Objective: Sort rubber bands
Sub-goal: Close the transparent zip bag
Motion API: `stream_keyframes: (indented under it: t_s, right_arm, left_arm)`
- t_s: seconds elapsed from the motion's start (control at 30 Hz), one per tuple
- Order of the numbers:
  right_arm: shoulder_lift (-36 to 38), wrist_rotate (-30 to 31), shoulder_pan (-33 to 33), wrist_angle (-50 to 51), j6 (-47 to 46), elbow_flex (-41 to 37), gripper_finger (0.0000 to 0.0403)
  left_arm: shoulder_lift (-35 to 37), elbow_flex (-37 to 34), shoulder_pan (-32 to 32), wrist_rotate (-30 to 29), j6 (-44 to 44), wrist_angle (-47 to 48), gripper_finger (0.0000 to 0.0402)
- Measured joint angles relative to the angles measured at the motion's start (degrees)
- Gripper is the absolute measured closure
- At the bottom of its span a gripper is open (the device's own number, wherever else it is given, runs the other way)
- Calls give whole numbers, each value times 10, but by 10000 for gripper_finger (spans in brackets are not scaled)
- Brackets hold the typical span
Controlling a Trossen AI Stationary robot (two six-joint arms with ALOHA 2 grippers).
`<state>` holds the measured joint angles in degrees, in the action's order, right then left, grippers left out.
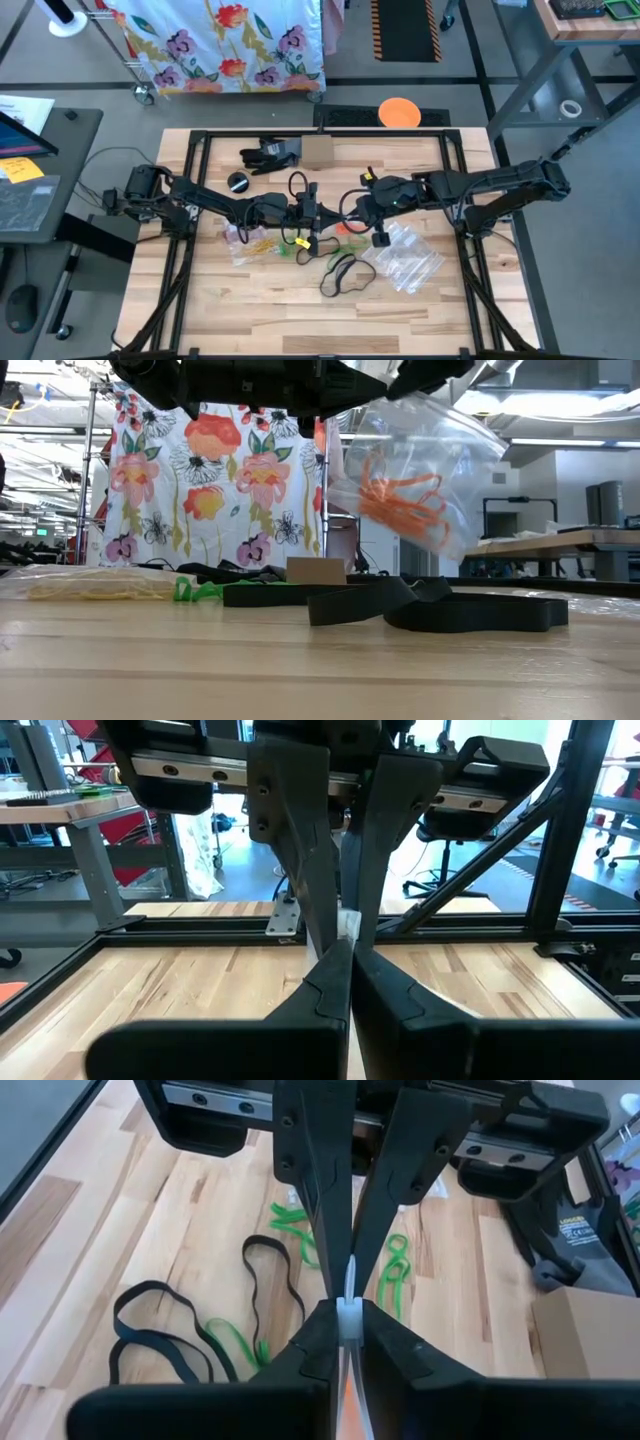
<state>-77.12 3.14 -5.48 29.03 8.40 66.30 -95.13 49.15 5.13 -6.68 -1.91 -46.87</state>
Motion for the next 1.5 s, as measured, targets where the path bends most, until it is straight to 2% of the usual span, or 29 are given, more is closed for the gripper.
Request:
stream_keyframes:
  t_s: [0.33,0.53,0.73,0.87,1.23,1.37,1.5]
  right_arm:
    - [0,18,0,37,-9,-1,381]
    - [0,20,0,35,-9,-1,380]
    - [0,20,0,34,-10,-1,380]
    - [0,20,0,33,-10,-1,380]
    - [0,15,0,32,-10,-1,380]
    - [0,15,0,31,-10,-1,380]
    - [0,15,-3,31,-11,-1,380]
  left_arm:
    - [0,0,0,3,0,-5,401]
    - [0,0,0,25,-8,-3,401]
    - [0,0,1,4,-30,1,394]
    - [0,0,3,-6,-58,8,361]
    - [-5,0,4,-17,-60,0,221]
    - [-32,18,4,-12,-45,-14,196]
    - [-49,44,5,-12,-58,-5,193]
